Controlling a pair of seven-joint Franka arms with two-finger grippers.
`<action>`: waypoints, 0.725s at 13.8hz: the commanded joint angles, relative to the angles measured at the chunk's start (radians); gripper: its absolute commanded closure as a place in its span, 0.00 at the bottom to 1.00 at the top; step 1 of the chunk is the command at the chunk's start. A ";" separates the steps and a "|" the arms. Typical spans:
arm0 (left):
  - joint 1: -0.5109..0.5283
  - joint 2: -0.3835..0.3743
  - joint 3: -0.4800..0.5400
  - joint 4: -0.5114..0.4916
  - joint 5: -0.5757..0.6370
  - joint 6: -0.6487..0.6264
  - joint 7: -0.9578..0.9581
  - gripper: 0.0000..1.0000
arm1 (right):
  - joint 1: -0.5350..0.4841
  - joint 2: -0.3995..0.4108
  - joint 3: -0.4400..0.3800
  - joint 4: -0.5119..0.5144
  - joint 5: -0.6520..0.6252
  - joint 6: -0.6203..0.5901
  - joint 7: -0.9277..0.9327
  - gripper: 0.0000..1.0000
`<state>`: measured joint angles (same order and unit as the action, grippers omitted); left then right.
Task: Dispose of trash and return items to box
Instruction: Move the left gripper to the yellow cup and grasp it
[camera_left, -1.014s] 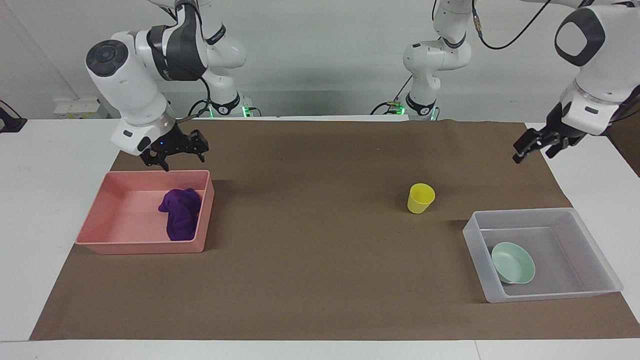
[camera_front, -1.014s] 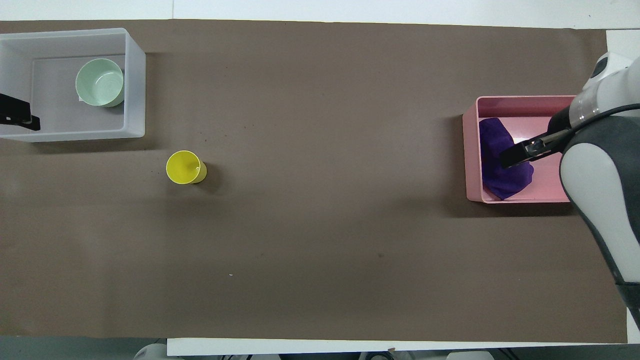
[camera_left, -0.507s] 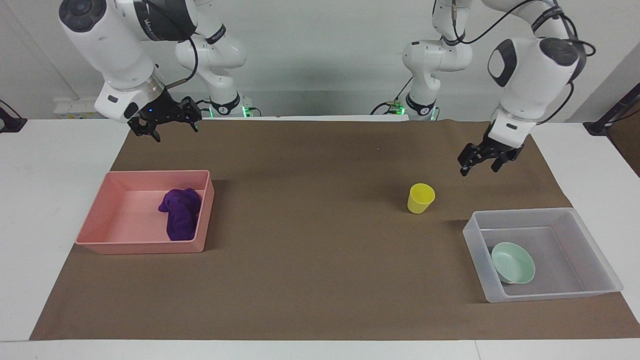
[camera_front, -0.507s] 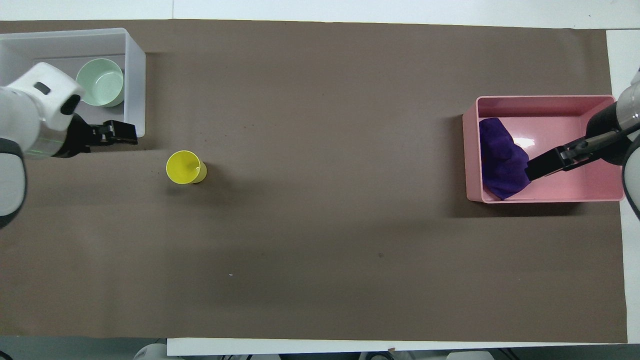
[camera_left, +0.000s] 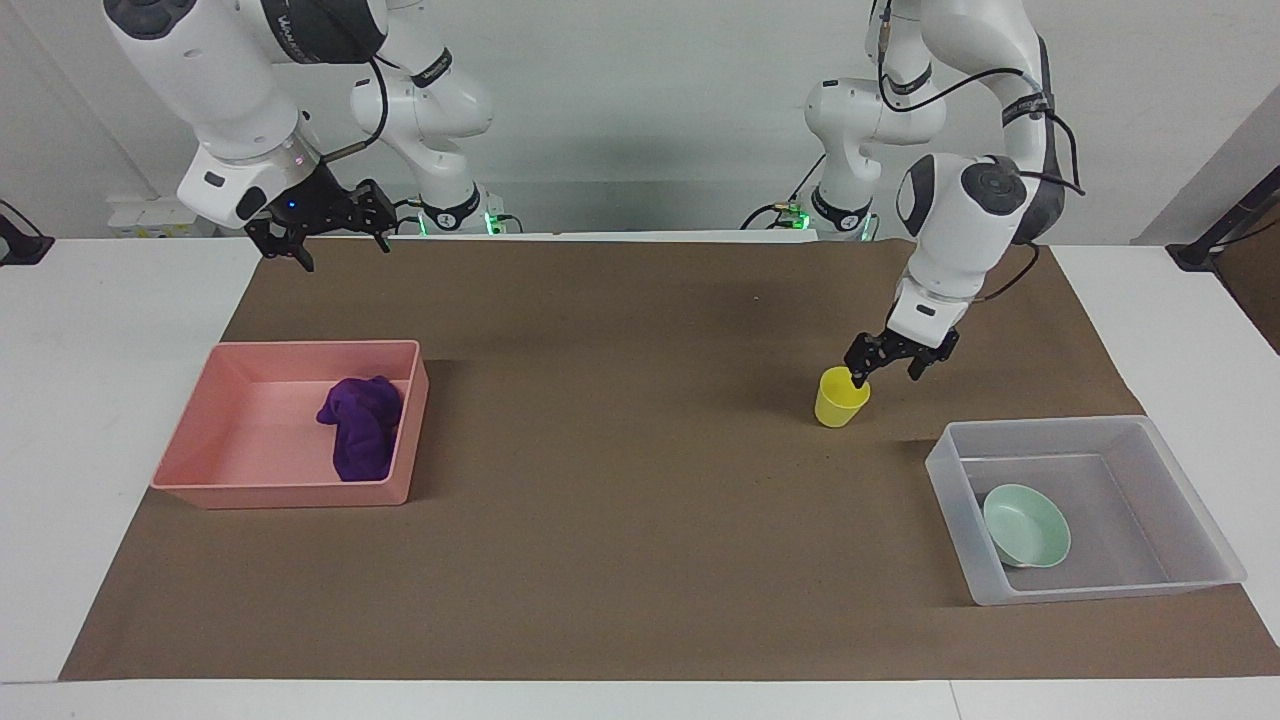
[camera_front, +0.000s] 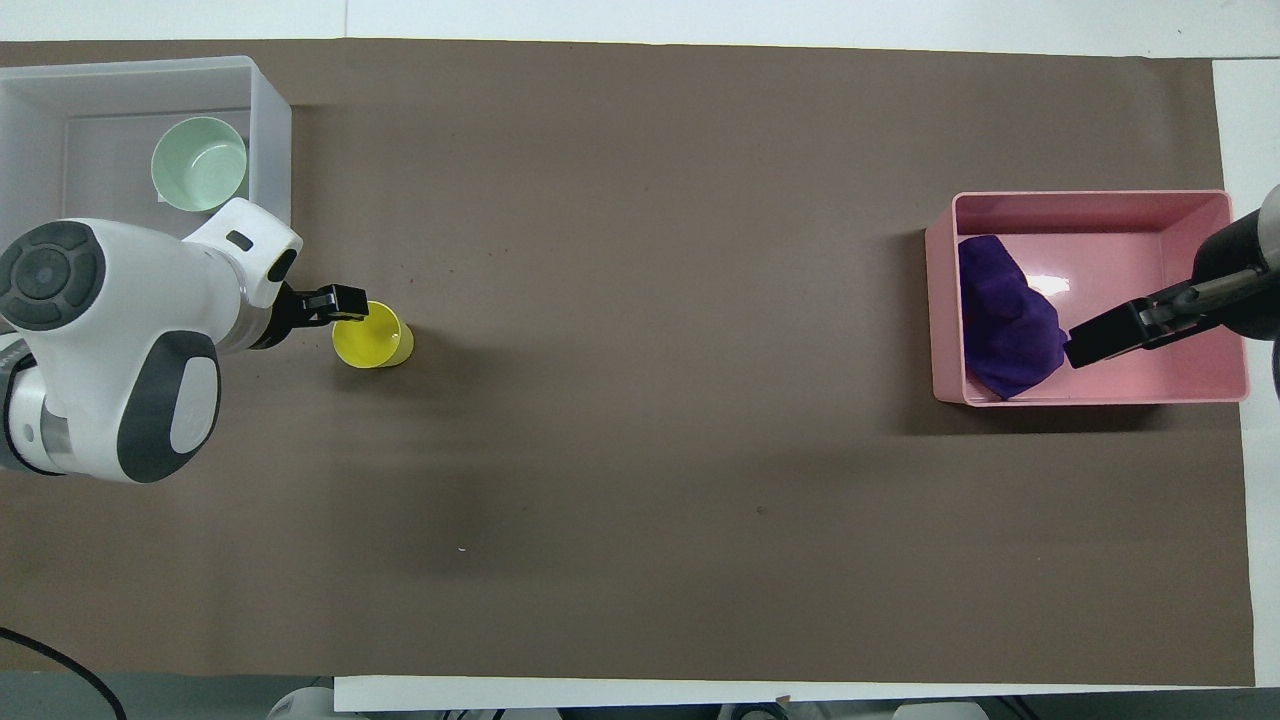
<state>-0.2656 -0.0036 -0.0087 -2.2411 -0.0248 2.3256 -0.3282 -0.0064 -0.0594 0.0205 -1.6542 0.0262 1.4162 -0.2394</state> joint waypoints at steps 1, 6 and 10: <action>-0.012 -0.019 0.010 -0.057 0.000 0.051 -0.031 0.21 | -0.009 -0.020 -0.002 -0.022 0.003 0.006 0.015 0.01; -0.017 -0.021 0.010 -0.072 0.000 0.046 -0.032 0.92 | -0.003 -0.022 -0.002 -0.024 0.003 0.004 0.012 0.01; -0.023 -0.010 0.010 -0.040 -0.004 0.032 -0.038 1.00 | -0.001 -0.022 -0.002 -0.024 0.003 0.009 0.018 0.01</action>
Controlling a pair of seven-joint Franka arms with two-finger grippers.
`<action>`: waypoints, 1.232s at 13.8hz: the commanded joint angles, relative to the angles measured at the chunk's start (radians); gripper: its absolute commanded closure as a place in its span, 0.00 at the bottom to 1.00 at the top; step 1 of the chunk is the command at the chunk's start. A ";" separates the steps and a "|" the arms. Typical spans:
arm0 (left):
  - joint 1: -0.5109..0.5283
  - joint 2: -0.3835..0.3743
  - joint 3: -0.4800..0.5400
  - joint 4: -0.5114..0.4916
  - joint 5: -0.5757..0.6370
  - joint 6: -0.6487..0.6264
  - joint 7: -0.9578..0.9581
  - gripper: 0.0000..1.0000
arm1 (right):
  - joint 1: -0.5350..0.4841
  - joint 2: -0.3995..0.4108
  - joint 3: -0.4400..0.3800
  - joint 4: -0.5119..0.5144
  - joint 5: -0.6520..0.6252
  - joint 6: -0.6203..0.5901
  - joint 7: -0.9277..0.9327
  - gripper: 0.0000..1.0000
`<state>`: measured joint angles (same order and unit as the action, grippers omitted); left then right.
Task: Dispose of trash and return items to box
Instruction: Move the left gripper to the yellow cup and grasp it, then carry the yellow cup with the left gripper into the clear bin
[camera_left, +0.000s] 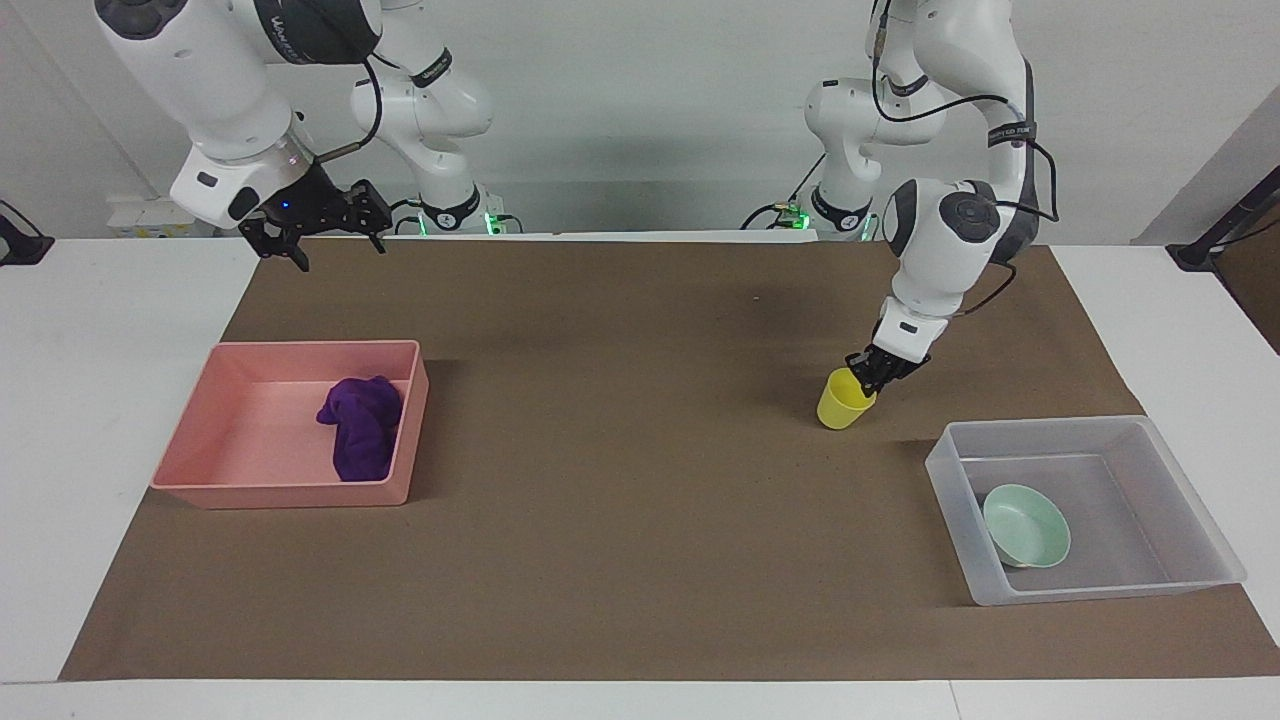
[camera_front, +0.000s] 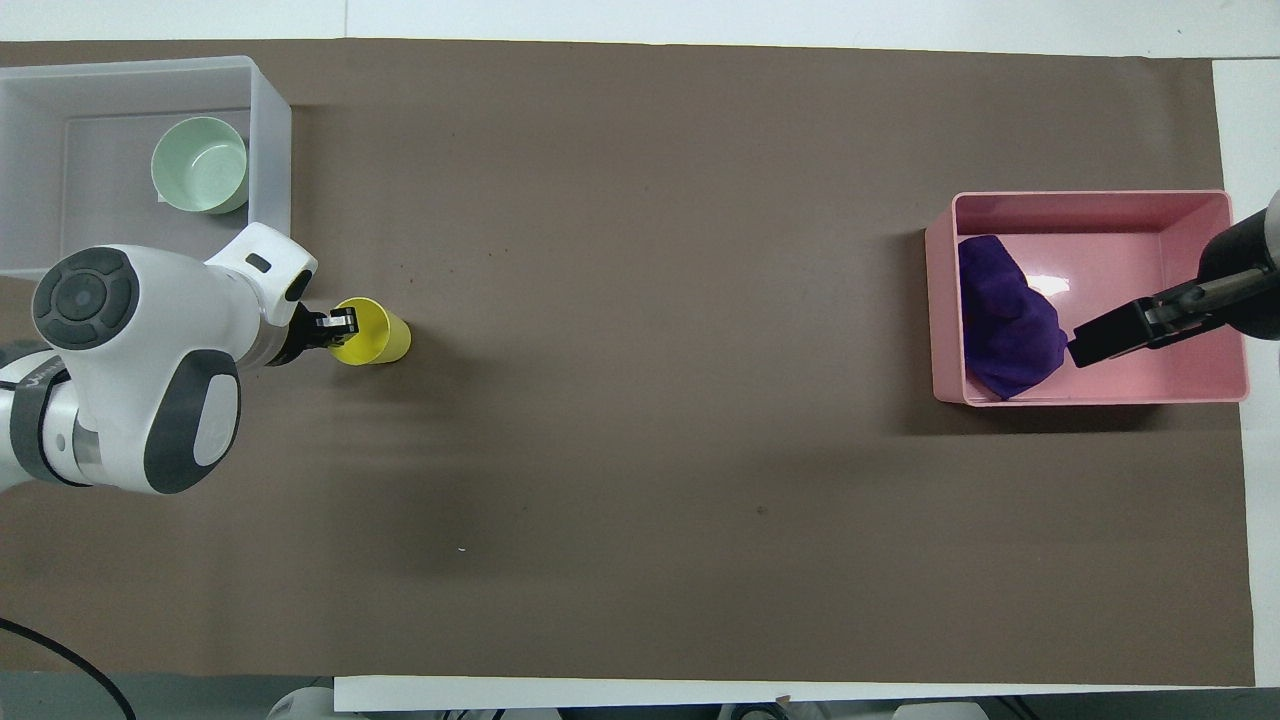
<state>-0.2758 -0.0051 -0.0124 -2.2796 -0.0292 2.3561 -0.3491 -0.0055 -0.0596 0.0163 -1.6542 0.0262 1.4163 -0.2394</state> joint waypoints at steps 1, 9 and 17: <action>-0.013 0.003 0.014 0.038 -0.004 -0.029 -0.031 1.00 | -0.004 -0.022 0.002 -0.027 0.001 0.010 0.034 0.01; 0.114 0.112 0.032 0.590 -0.001 -0.471 -0.088 1.00 | -0.010 -0.025 0.002 -0.026 0.003 0.006 0.098 0.01; 0.277 0.359 0.032 0.654 0.005 -0.138 -0.051 1.00 | -0.005 -0.025 0.004 -0.026 0.004 0.003 0.095 0.01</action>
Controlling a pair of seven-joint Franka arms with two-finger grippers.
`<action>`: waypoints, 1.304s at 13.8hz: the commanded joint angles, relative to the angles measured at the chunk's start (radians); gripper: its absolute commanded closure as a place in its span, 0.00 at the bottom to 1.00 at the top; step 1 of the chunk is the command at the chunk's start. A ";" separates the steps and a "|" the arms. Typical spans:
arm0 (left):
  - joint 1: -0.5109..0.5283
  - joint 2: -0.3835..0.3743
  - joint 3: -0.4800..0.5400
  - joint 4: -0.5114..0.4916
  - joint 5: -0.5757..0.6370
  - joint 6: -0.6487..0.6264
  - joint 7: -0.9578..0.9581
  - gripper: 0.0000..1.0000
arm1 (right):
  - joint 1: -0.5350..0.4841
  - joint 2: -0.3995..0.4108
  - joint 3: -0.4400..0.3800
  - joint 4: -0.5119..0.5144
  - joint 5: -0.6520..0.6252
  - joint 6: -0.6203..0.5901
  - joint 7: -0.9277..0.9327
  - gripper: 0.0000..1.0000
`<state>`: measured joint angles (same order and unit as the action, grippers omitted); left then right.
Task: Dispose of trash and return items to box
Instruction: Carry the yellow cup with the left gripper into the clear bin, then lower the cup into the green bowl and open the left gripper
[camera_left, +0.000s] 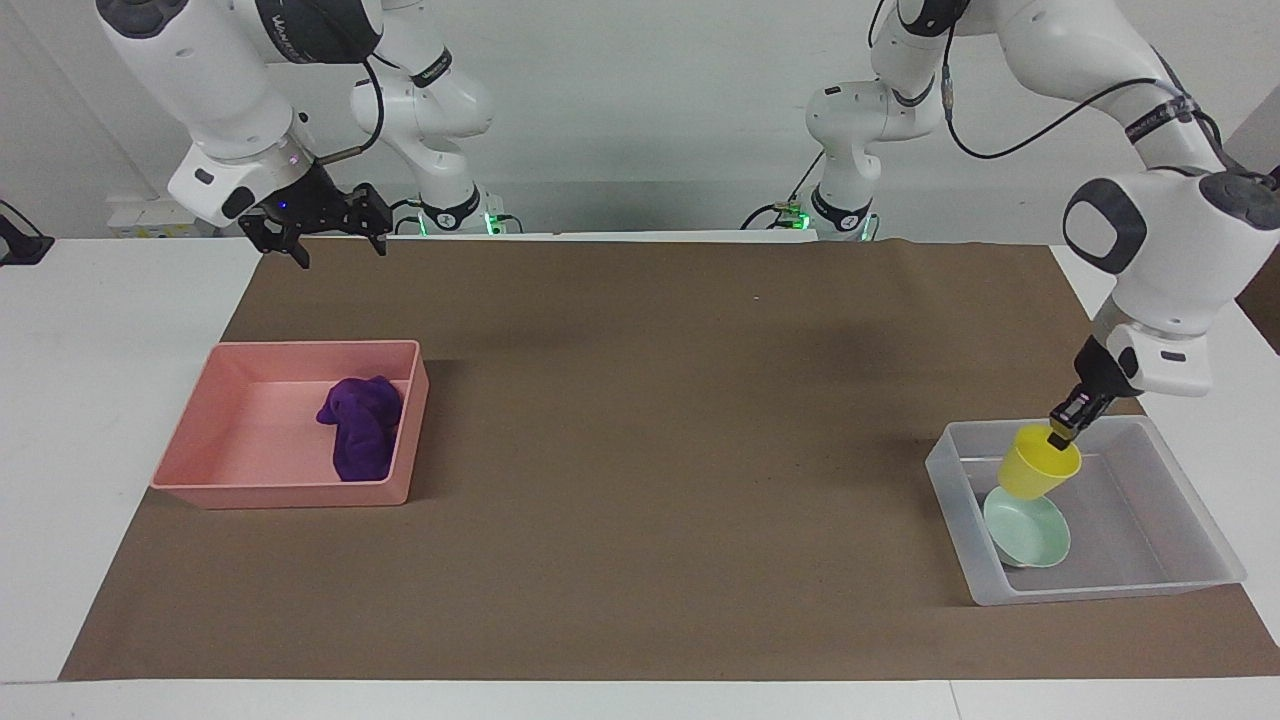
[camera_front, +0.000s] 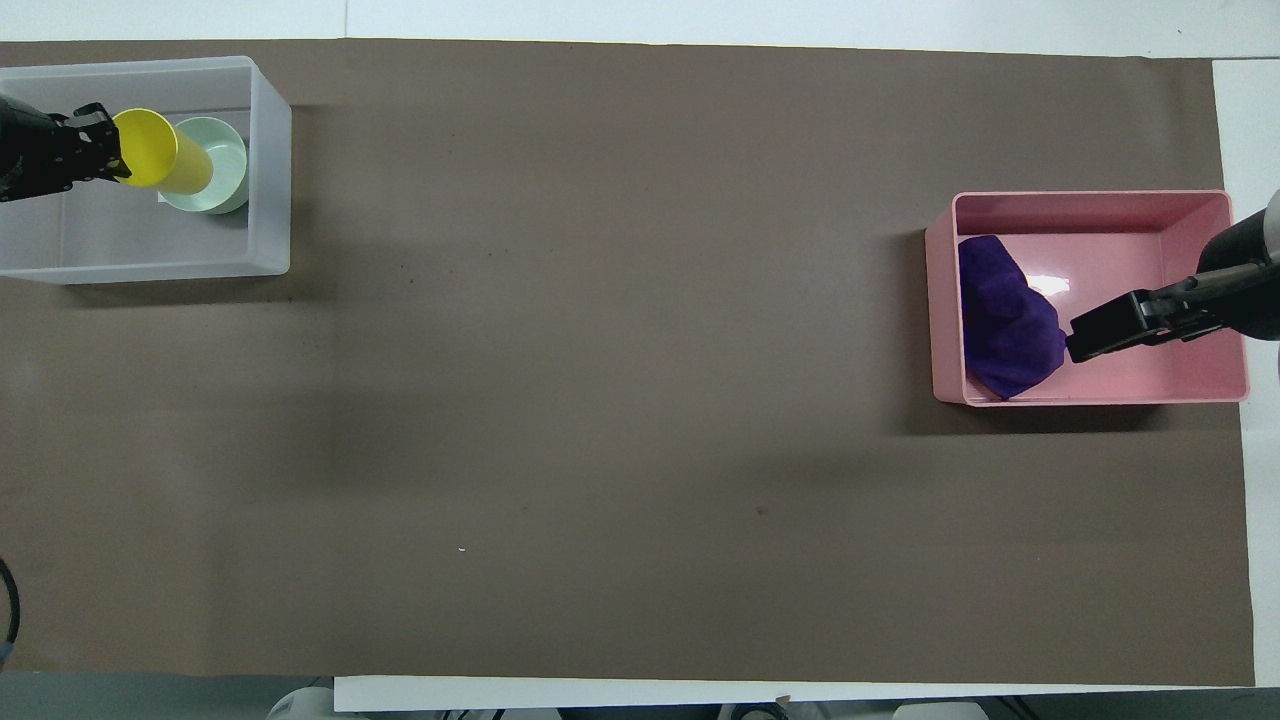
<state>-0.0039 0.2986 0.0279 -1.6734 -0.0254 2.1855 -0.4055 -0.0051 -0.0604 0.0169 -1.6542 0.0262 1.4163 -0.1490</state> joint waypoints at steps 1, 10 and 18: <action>0.005 0.072 -0.008 0.044 -0.001 0.054 0.004 1.00 | -0.006 -0.024 0.002 -0.025 0.005 0.003 0.005 0.01; 0.010 0.108 -0.006 -0.034 0.001 0.131 0.016 0.92 | -0.004 -0.024 0.002 -0.025 0.005 0.001 0.005 0.01; 0.007 0.079 -0.003 -0.042 0.001 0.122 0.059 0.11 | -0.004 -0.024 0.003 -0.025 0.005 0.001 0.005 0.01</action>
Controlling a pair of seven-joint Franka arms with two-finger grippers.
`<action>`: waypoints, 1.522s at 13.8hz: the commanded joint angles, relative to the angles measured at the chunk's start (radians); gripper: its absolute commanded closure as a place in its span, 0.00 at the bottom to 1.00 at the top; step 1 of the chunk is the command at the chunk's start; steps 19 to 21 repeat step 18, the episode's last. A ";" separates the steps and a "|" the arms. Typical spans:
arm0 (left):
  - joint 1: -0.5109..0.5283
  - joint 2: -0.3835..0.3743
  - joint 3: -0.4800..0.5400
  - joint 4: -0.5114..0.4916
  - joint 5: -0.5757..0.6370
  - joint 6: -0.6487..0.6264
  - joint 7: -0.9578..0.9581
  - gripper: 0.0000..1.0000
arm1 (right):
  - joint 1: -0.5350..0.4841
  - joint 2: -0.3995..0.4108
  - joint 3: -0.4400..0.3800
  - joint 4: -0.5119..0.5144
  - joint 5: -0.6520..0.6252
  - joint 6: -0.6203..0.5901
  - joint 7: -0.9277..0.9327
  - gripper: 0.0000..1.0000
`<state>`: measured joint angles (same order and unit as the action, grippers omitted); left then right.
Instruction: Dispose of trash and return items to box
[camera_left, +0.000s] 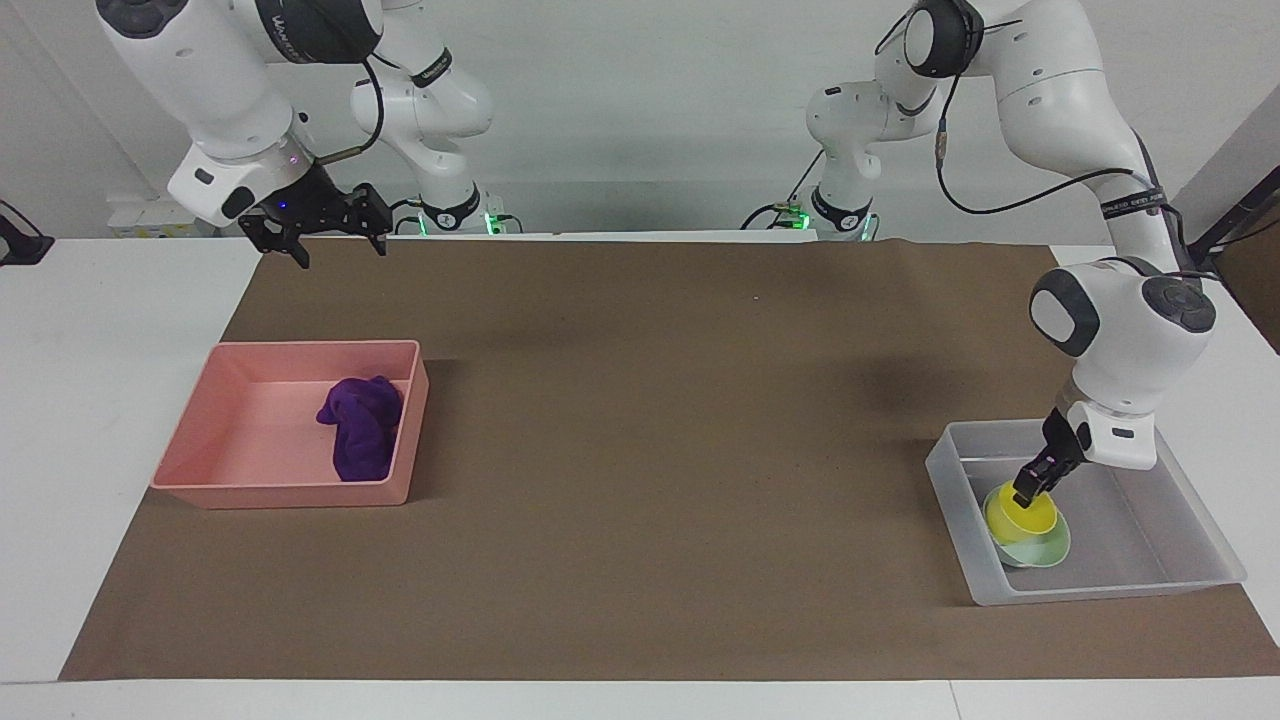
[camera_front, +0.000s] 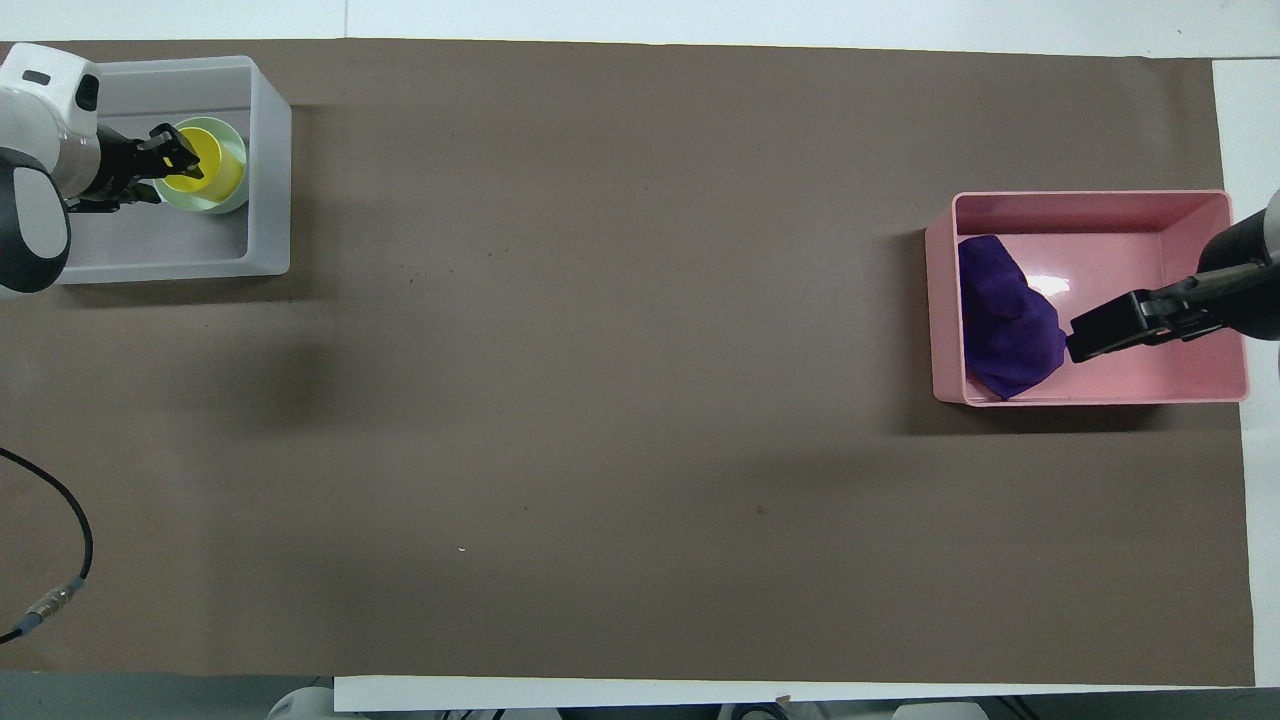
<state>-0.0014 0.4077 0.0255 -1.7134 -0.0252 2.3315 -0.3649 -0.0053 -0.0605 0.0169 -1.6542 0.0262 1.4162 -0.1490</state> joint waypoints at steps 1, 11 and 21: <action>0.001 -0.053 -0.001 -0.002 0.001 -0.058 0.018 0.03 | -0.005 -0.024 0.002 -0.025 0.005 0.001 0.005 0.01; -0.065 -0.406 -0.015 0.003 0.001 -0.585 0.211 0.00 | -0.012 -0.024 0.000 -0.025 0.005 0.000 0.003 0.01; -0.065 -0.460 -0.018 0.051 0.008 -0.716 0.354 0.00 | -0.010 -0.022 0.002 -0.024 0.005 0.012 0.009 0.01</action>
